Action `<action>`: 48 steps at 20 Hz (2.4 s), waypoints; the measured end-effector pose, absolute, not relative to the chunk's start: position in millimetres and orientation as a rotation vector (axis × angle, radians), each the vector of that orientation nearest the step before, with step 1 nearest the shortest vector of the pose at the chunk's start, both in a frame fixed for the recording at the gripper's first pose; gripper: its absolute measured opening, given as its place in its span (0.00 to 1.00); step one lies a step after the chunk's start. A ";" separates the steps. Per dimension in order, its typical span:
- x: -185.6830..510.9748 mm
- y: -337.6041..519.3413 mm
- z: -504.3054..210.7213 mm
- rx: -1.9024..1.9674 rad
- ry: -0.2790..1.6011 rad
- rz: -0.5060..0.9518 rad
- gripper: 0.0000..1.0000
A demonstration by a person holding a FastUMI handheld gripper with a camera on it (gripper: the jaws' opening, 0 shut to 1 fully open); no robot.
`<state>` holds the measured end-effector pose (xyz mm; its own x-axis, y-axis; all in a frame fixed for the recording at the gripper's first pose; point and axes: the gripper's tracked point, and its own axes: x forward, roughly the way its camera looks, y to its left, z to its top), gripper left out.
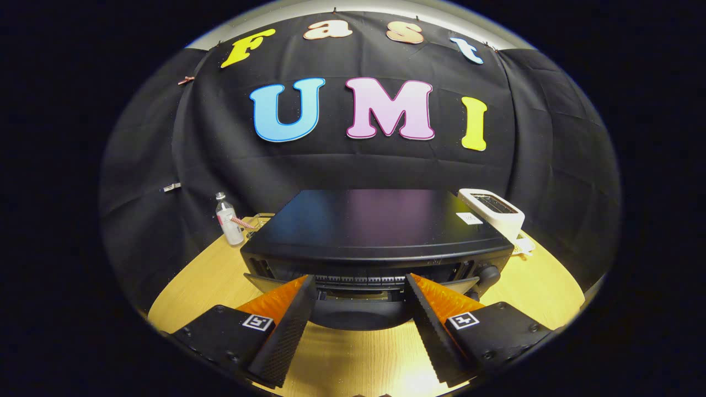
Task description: Open the toaster oven, put the food inside, and close the toaster oven door.
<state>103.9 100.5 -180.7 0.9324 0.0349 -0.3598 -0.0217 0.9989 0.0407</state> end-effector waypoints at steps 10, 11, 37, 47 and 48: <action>44.3 104.3 -208.8 0.031 0.408 0.074 0.99; 36.5 105.5 -219.0 0.021 0.427 0.087 0.99; -40.3 -33.1 -163.0 0.061 0.501 0.022 0.98; -41.5 -172.9 -194.7 0.223 0.672 -0.053 0.99; -42.8 -180.0 -202.1 0.240 0.698 -0.038 0.99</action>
